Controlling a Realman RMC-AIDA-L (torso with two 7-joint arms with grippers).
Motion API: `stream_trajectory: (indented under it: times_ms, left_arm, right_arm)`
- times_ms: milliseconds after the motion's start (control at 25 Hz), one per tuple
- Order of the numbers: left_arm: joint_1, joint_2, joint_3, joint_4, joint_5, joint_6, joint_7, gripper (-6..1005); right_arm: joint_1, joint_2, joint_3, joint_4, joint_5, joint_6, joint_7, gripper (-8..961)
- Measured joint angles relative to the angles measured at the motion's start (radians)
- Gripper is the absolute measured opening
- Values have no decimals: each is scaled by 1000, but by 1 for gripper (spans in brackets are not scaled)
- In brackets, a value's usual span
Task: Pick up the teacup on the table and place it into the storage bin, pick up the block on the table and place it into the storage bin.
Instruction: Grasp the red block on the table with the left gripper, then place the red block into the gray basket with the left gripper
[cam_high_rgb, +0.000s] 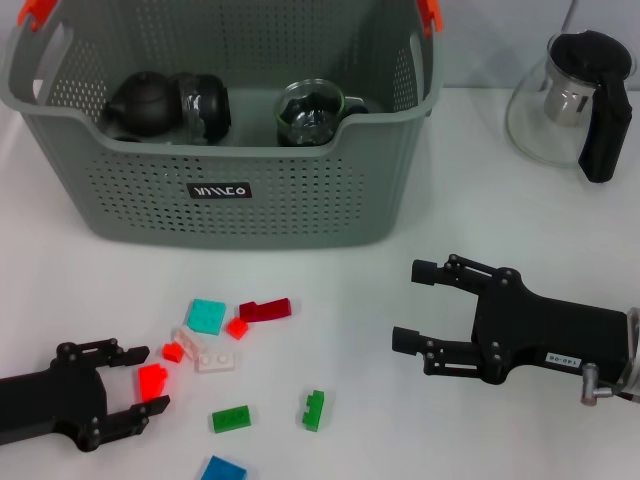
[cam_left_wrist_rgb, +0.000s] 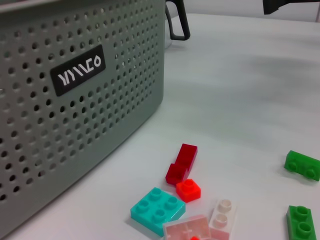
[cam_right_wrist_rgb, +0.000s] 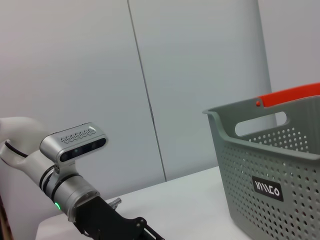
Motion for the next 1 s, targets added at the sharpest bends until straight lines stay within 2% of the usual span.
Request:
stream_trajectory:
  times_ms: [560,720,840,1000]
  left_arm:
    - [-7,0,-7,8,22,-3,-13,511]
    - [-3,0,-18,32,14,22,-24,449]
    - [-8,7,-85,51,10,130,-25,419]
    - [-43,52,-275,41,-40,402,-32,425]
  right_arm:
    - [0,-3,-1,-1,0,-15,0,910]
    - [0,-4,1,-2,0,-22,0,910]
    - [0,-5,1,-2,0,-24,0,910]
    - [0,-5,-1,-2,0,-24,0,909]
